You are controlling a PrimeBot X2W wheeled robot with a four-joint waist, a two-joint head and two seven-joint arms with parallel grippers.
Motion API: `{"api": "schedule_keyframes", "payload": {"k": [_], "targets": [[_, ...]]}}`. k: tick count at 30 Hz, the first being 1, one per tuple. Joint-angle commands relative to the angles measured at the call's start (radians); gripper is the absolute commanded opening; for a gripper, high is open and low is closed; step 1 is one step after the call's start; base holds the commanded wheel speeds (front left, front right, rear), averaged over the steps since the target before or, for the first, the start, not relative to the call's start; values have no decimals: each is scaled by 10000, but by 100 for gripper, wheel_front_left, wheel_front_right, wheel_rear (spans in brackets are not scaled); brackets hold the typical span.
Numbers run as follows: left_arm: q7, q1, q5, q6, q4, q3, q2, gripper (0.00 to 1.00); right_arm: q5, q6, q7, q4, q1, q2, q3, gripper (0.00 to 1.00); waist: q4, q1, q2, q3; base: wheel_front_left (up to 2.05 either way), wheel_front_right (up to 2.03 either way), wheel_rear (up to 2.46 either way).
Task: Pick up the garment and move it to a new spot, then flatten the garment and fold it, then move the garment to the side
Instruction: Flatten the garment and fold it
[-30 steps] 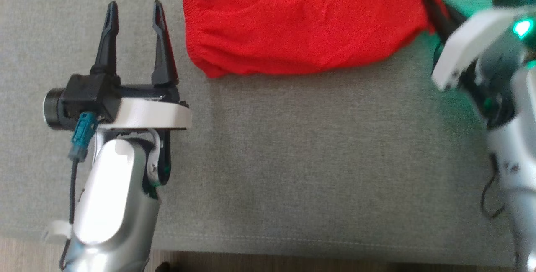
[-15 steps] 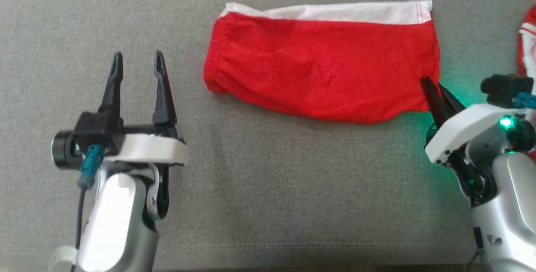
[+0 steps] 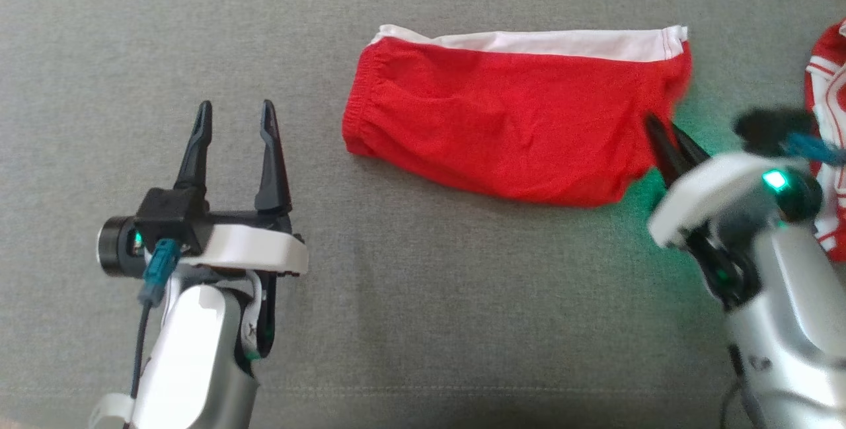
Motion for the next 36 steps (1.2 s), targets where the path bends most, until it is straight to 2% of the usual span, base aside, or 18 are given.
{"api": "schedule_keyframes", "payload": {"k": [1,6,7,8,11,17,23,25,26,32,36], "targets": [[-51,-86,19,-59,-277,243,144,100,-174,31,-34,-635,-742,52,655,0,110,0,-1,-99,0,0,0],[-51,-66,-20,-81,-295,184,111,100,-151,31,211,-1045,-1683,377,2320,0,432,0,-1,-220,0,0,0],[-51,-66,-20,-81,-295,184,111,100,-151,31,211,-1045,-1683,377,2320,0,432,0,-1,-220,0,0,0],[-51,-55,-44,-92,-298,152,90,100,-32,31,247,-964,-2014,601,2916,0,598,0,-1,-244,0,0,0],[-51,-44,-74,-96,-300,111,64,100,165,31,200,-786,-2270,850,3425,0,766,0,-1,-259,0,0,0],[-51,-9,-145,-94,-283,-19,-9,100,921,31,-179,335,-2818,1288,4905,0,1164,0,-1,-201,0,0,0],[-51,-21,-142,-76,-244,-40,-39,100,1377,31,-702,1153,-3138,1357,5605,0,1232,0,-1,-100,0,0,0],[-51,-34,-142,-68,-232,-43,-48,100,1464,31,-904,1364,-3242,1363,5781,82,1220,0,-1,-75,0,0,0],[-51,-41,-140,-64,-223,-43,-51,100,1487,31,-1051,1428,-3296,1364,5881,100,1209,0,-1,-70,0,0,0],[-51,-55,-110,-46,-182,-6,-65,100,1056,31,-2800,1172,-3511,1362,6361,100,1015,0,-1,-103,0,0,0],[-51,-8,-59,-29,-165,55,-54,100,807,31,-4102,654,-3334,1002,6043,100,768,0,-1,-222,0,0,0]]}}
